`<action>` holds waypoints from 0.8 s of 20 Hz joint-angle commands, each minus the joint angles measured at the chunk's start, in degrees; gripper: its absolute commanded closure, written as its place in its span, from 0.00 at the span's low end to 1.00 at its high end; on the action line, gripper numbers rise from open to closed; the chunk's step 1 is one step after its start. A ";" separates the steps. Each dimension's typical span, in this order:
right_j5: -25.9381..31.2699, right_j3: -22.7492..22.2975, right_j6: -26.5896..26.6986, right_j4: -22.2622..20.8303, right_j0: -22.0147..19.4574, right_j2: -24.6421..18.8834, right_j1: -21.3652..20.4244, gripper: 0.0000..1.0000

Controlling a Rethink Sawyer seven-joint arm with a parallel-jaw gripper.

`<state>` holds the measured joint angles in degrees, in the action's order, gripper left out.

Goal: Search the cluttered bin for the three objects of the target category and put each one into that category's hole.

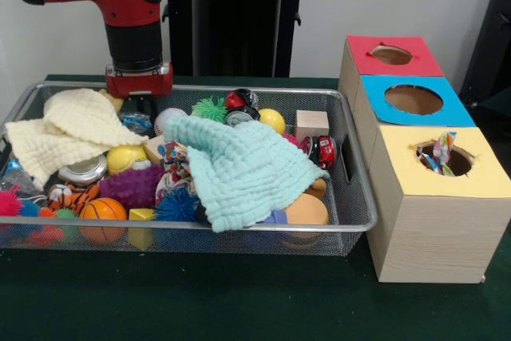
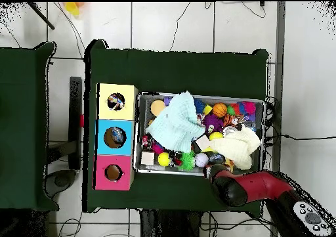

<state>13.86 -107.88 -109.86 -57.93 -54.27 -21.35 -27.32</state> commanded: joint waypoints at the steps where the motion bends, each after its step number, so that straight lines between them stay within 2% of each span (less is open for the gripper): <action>1: -0.99 3.43 -1.19 0.25 -0.16 -0.27 3.59 1.00; 4: -1.27 0.48 -2.78 1.44 1.22 0.02 0.11 1.00; 9: 0.37 -1.58 -1.91 3.66 0.77 -1.58 -2.16 1.00; 14: 8.10 -10.75 3.01 13.40 -3.20 -8.65 -13.33 1.00; 16: 10.43 -12.15 4.73 16.28 -4.08 -10.28 -15.20 1.00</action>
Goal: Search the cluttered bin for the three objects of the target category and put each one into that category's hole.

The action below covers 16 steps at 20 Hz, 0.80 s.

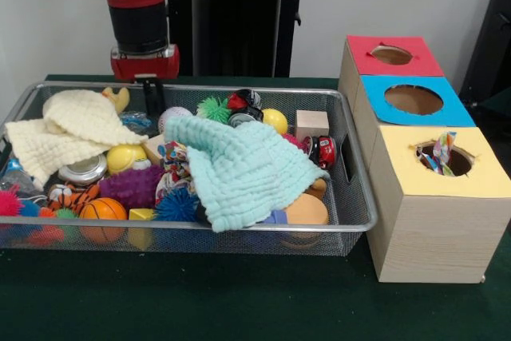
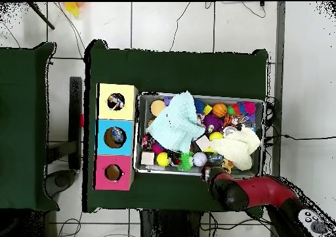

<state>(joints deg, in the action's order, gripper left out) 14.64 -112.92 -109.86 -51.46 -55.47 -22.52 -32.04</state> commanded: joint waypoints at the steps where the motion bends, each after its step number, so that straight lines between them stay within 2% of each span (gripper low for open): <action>1: 9.98 -7.45 5.21 10.35 -2.97 -9.46 -10.99 1.00; 6: 9.10 -8.11 5.06 11.40 -3.32 -10.26 -11.65 1.00; 9: 7.59 -7.31 5.10 9.87 -3.09 -9.78 -10.65 1.00; 10: 6.19 -7.09 4.28 9.09 -3.07 -9.52 -10.29 0.00; 16: 2.46 -6.46 2.71 7.03 -3.08 -8.80 -9.01 0.00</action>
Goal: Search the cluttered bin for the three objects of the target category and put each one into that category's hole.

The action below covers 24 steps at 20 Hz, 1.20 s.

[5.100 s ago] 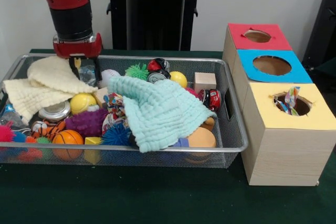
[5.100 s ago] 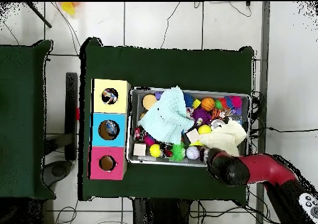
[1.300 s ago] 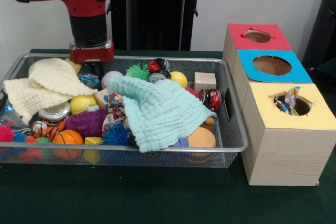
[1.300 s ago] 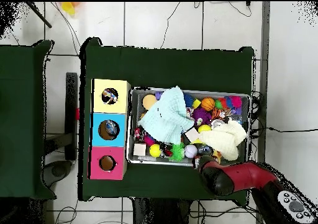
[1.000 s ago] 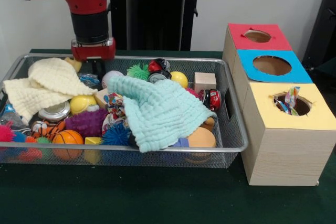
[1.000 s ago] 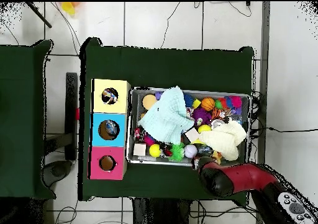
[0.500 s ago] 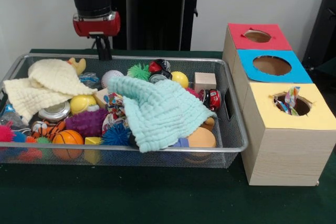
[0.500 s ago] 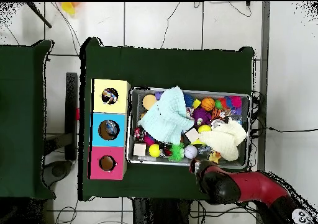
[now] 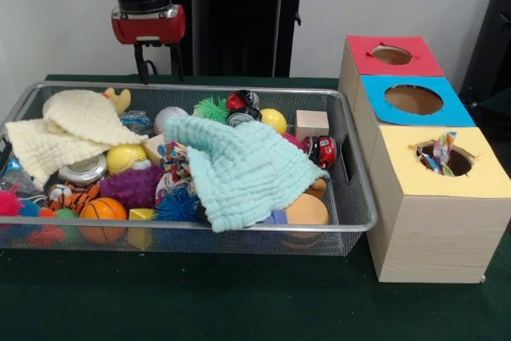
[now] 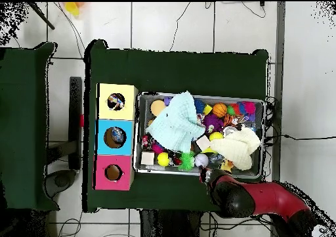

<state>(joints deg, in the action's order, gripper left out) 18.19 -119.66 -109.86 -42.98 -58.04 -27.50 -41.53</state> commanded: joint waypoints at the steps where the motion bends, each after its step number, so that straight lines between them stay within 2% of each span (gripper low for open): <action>1: -1.38 0.33 2.51 -1.63 -0.40 -3.63 0.41 0.00; 3: -1.71 0.75 2.28 -2.42 0.28 -2.85 0.06 0.00; 7: -1.12 2.31 2.59 -4.72 2.07 -0.38 -3.59 0.00; 12: 0.86 3.83 5.52 -4.16 -0.87 -2.17 -2.64 0.00; 14: 2.08 3.89 6.61 -3.08 -1.91 -3.20 -2.98 0.00; 19: 6.71 1.66 7.79 1.88 -2.20 -5.79 -8.05 0.00; 21: 5.90 1.97 6.64 1.25 -1.57 -5.18 -7.45 0.00; 24: 2.76 5.07 3.46 -2.91 1.31 -1.61 -2.81 0.00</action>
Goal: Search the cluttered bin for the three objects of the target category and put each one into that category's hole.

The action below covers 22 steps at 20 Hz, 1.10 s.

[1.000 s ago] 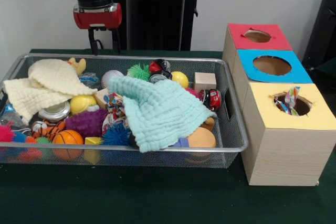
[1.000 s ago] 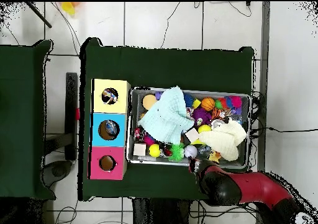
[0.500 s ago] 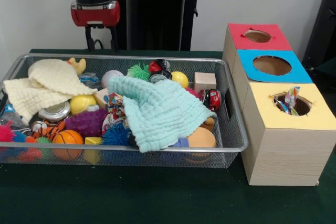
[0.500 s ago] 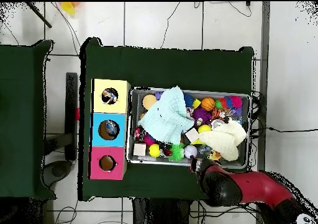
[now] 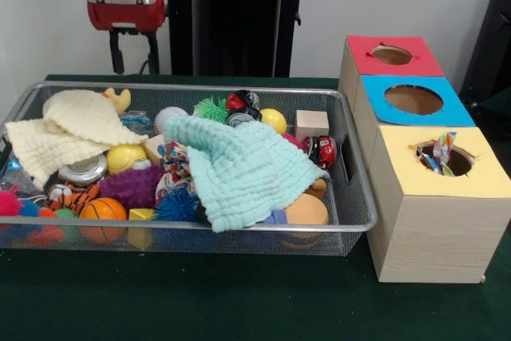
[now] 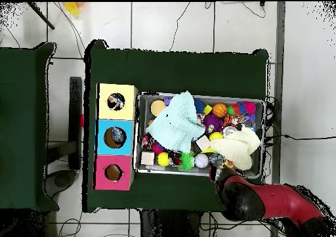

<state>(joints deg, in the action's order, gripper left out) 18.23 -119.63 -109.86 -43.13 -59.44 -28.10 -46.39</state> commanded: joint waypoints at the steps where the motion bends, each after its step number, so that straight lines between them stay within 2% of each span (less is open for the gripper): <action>1: 1.26 6.13 2.27 -4.14 3.58 0.27 3.80 0.00; 6: -4.68 12.08 -1.19 -9.72 7.18 5.85 11.92 0.00; 10: -7.99 15.03 -1.94 -11.80 7.54 7.31 16.45 0.00; 16: -8.26 16.78 -1.70 -13.28 8.87 9.69 16.74 0.00; 22: -7.64 16.92 1.48 -12.66 7.14 8.91 16.72 0.00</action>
<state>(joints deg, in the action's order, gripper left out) 9.61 -110.87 -109.87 -51.28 -51.03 -21.76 -32.57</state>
